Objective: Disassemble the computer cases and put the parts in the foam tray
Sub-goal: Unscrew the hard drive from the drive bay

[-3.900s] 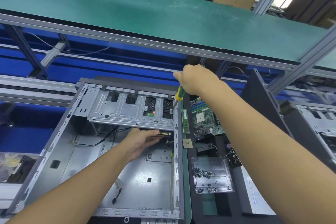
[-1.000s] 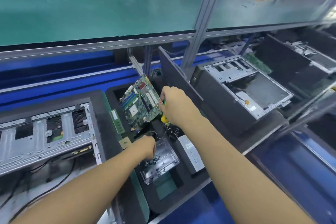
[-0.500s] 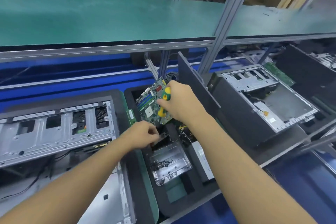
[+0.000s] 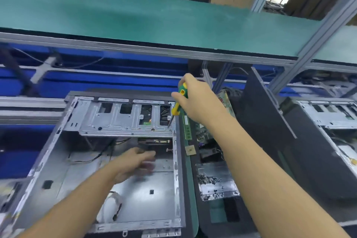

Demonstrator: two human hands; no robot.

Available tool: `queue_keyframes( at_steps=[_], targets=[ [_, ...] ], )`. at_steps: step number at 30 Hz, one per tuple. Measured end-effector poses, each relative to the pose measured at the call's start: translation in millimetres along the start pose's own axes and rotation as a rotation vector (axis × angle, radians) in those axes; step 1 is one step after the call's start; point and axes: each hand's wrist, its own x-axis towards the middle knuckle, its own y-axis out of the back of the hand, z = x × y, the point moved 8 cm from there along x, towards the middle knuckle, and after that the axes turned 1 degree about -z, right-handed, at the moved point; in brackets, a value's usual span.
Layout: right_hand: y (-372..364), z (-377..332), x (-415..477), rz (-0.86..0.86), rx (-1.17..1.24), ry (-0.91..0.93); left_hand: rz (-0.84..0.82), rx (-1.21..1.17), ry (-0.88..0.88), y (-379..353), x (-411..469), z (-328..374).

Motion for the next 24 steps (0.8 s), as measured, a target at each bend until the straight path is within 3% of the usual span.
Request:
queue_keyframes(
  at_steps=[3,6,16,24],
  targets=[
    [-9.5,-2.2,2.0,-0.029,-0.03,0.005,0.025,-0.488,-0.111,-14.2,19.7,3.9],
    [-14.0,1.2,3.4,-0.046,-0.038,-0.01,0.012,-0.655,-0.208,-23.3,22.4,18.4],
    [-16.5,7.8,5.8,-0.028,-0.023,-0.011,0.166,-0.717,-0.255,-26.4,23.4,12.9],
    [-17.5,12.8,8.7,-0.026,-0.013,-0.02,0.164,-0.716,-0.241,-27.3,22.2,14.3]
  ],
)
